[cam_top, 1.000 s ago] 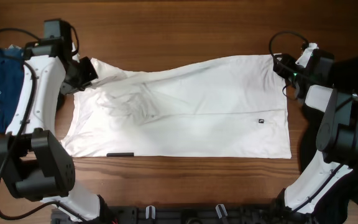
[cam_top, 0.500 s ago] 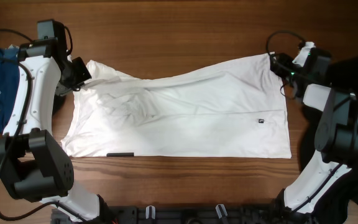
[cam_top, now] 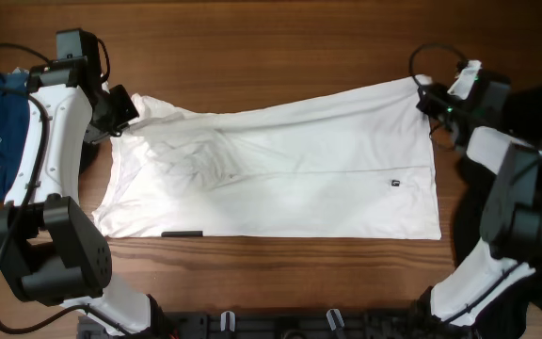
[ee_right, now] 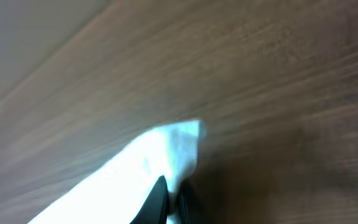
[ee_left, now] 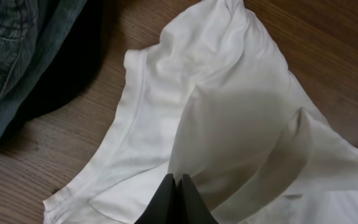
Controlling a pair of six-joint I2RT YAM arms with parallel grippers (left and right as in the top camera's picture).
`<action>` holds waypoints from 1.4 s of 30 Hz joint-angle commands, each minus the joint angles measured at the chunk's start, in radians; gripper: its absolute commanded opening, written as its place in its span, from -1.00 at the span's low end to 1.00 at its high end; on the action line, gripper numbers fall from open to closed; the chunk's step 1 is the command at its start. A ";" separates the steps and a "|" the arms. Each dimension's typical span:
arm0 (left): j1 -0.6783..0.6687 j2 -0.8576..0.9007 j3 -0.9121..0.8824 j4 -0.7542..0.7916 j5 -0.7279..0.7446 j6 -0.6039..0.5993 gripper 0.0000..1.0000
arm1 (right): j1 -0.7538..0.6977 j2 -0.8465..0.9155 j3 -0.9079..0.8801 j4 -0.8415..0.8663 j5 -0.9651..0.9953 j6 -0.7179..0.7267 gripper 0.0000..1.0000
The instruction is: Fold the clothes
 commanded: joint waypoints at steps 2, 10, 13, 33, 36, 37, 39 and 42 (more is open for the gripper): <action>0.011 -0.025 0.010 -0.085 -0.011 -0.016 -0.92 | -0.003 -0.161 -0.001 -0.286 0.011 0.004 -0.91; 0.077 -0.024 0.010 -0.226 -0.010 -0.012 -0.92 | -0.003 -0.265 -0.005 -0.819 0.253 -0.027 -0.20; 0.071 -0.024 0.010 -0.200 0.016 -0.012 -0.92 | -0.003 -0.265 -0.006 -0.713 0.214 -0.061 0.25; 0.071 -0.024 0.010 -0.192 0.019 -0.012 -0.92 | -0.004 -0.256 -0.028 -0.791 0.245 -0.078 -0.61; 0.071 -0.024 0.010 -0.183 0.019 -0.012 -0.92 | -0.004 -0.273 -0.028 -0.781 0.245 -0.078 -0.42; 0.071 -0.024 0.010 -0.182 0.019 -0.012 -0.92 | -0.004 -0.272 -0.028 -0.782 0.244 -0.076 -0.71; 0.071 -0.024 0.010 -0.181 0.019 -0.012 -0.92 | -0.004 -0.272 -0.028 -0.786 0.244 -0.076 -0.85; 0.071 -0.024 0.010 -0.182 0.019 -0.011 -0.92 | -0.004 -0.272 -0.028 -0.780 0.241 -0.074 -0.91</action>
